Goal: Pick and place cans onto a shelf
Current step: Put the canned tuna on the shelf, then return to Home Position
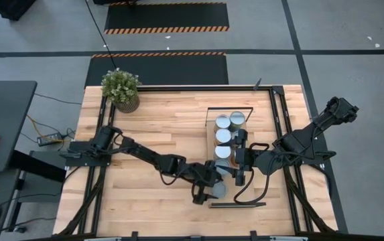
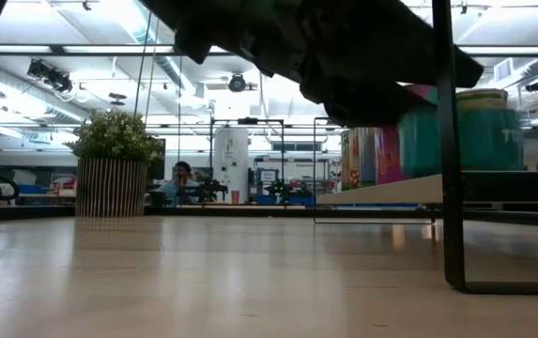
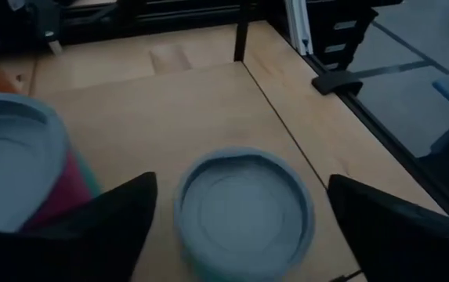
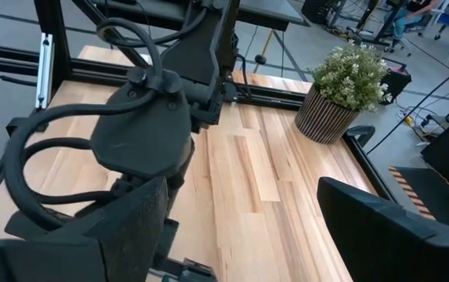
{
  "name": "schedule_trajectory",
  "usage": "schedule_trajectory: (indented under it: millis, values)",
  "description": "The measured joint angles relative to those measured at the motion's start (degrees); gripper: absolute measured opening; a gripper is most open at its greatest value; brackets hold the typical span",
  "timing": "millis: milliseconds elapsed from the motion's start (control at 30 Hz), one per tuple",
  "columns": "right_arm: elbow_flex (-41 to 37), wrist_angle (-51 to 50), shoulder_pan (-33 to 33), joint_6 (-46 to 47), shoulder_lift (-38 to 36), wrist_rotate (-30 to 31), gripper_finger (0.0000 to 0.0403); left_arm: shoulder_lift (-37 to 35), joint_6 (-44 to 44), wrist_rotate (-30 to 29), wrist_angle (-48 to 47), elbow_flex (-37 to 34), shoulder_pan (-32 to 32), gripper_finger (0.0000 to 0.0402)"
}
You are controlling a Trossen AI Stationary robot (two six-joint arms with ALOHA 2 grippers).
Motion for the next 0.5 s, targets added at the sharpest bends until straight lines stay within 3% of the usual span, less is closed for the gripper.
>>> schedule_trajectory:
  millis: [67, 500]
  values:
    - [0.0, 0.0, 0.0, 0.0, 0.0, 0.0, 0.0338, 0.0, 0.7, 0.0, -0.1, 0.0, -0.1, 0.0392]
    - [0.0, -0.2, 0.0, -0.2, 0.0, 0.0, 0.0338, -0.6, 15.4, -2.0, -0.8, 0.0, -2.5, 0.0384]
